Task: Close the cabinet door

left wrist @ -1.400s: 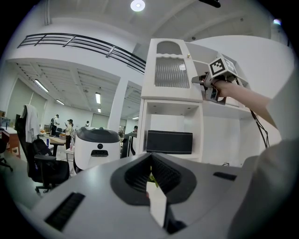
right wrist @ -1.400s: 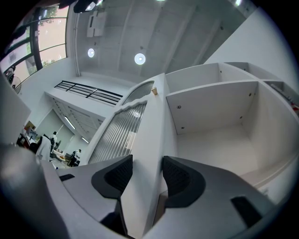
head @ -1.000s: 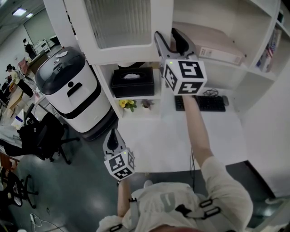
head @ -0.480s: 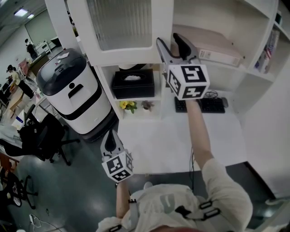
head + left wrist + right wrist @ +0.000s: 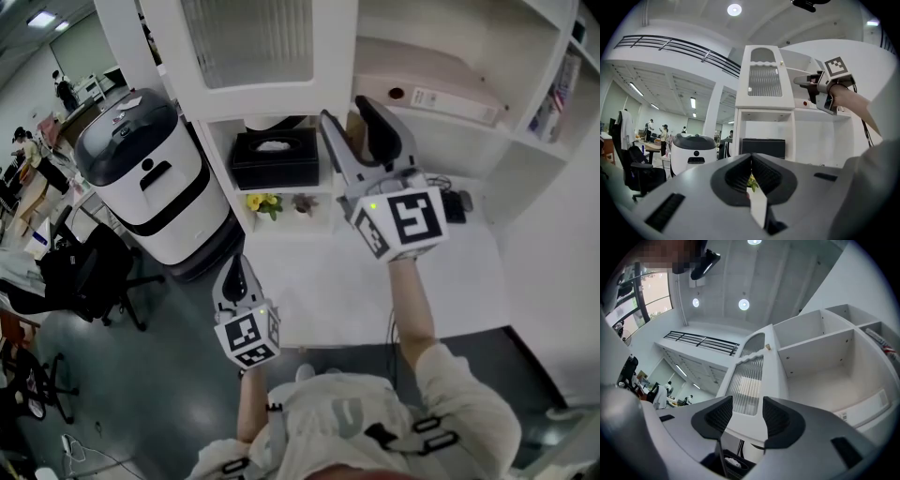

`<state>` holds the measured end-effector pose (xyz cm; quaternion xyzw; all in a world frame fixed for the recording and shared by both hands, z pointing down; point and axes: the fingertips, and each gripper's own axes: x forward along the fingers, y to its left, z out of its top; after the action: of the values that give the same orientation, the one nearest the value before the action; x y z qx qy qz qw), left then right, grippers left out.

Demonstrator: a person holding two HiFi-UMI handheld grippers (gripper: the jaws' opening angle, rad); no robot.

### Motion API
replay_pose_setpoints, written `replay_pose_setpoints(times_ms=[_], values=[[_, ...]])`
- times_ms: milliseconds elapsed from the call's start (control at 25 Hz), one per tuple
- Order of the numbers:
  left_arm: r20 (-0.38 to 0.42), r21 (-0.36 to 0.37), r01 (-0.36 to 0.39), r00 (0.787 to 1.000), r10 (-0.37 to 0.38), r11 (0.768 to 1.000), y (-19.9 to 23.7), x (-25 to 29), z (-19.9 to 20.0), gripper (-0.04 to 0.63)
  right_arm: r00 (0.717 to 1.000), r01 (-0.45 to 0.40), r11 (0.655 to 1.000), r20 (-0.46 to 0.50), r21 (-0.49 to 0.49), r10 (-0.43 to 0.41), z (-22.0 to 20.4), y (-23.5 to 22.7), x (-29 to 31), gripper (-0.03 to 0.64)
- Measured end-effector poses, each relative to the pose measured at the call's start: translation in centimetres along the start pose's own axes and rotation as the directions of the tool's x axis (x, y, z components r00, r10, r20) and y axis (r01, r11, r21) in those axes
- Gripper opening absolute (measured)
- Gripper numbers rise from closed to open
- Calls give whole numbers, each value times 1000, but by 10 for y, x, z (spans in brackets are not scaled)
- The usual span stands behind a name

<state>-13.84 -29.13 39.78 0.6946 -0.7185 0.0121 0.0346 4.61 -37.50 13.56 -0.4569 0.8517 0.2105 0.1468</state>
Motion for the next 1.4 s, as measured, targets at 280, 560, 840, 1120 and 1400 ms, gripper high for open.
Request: replay_pose_setpoints(times_ms=[280,560,840,1120,1400], values=[[9,12,5,1000,-5,1000,-4,-12,3,5,1000,-10,994,-29,106,13,-21,27,-47,66],[46,32,-2,999,1,999,-5,-26,9,5,998,-5,993,-58,114,12,-51,64,-79,6],[65,43,-29,998,26,999,1,-40,5,5,992,-1,988,-128,155,21,-89,92,-118,5],[65,60,-41,997,37,997,6,-53,-2,5,971,-4,974,-231,226,58,-128,121,-151,5],[77,69,-43,996,38,997,7,-60,-1,5,949,-3,973,-305,232,75,-152,132,-168,5]])
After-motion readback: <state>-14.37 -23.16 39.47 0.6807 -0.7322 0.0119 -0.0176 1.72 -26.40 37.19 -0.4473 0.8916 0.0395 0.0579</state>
